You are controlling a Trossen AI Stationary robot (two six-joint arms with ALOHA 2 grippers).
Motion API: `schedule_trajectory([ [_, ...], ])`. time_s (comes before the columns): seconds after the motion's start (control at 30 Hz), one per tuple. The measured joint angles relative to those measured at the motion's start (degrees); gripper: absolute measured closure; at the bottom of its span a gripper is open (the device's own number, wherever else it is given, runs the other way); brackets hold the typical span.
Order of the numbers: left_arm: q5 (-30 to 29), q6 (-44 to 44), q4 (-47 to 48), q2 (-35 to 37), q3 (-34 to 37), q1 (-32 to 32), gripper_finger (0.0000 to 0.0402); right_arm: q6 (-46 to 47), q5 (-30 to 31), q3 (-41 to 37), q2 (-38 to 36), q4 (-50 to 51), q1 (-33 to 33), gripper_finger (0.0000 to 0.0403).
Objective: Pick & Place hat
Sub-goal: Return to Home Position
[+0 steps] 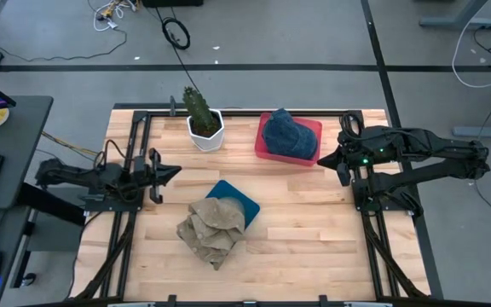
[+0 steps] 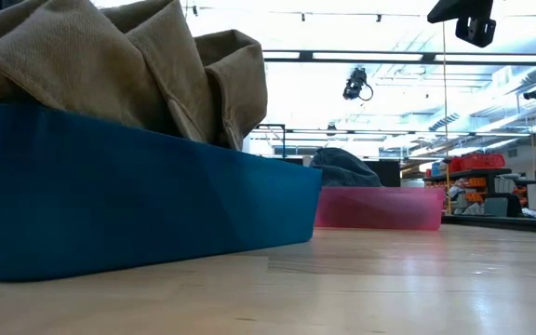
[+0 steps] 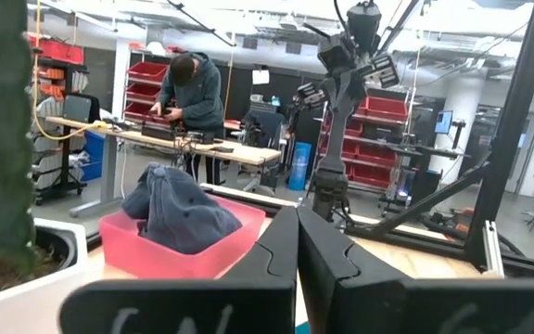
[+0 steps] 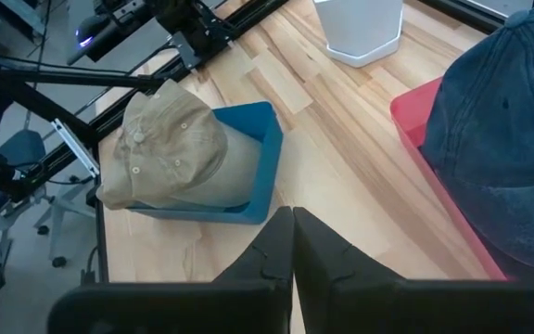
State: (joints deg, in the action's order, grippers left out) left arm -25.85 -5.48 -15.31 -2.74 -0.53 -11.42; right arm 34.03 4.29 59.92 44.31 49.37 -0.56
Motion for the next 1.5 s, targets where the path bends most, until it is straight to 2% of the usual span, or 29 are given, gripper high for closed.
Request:
schedule_trajectory([
  [0.1,-0.1,0.2,3.1,2.8,0.0,0.0,0.0399,0.0,-0.1,0.0,0.0,0.0,0.0,0.0394],
  [0.43,0.0,-1.1,10.4,2.5,0.0,0.2,0.0399,0.0,-0.2,0.0,0.0,0.0,0.0,0.0394],
  [0.67,1.3,-2.2,11.3,2.4,0.0,2.9,0.0399,0.0,-0.2,0.0,0.0,0.0,0.0,0.0394],
  [0.93,2.4,4.5,11.7,2.4,0.0,5.0,0.0399,-1.5,-0.2,0.0,0.0,1.5,0.0,0.0394],
  [1.03,3.1,4.3,11.8,2.4,0.0,6.6,0.0399,-1.7,-0.2,0.0,0.0,2.3,0.0,0.0394],
  [1.27,9.2,4.8,12.4,2.4,0.1,10.3,0.0399,-1.6,-0.3,0.0,0.0,2.4,0.0,0.0394],
  [1.5,23.1,-0.1,14.6,0.1,0.1,13.6,0.0399,-0.4,-0.9,0.0,0.0,2.4,0.0,0.0394],
])
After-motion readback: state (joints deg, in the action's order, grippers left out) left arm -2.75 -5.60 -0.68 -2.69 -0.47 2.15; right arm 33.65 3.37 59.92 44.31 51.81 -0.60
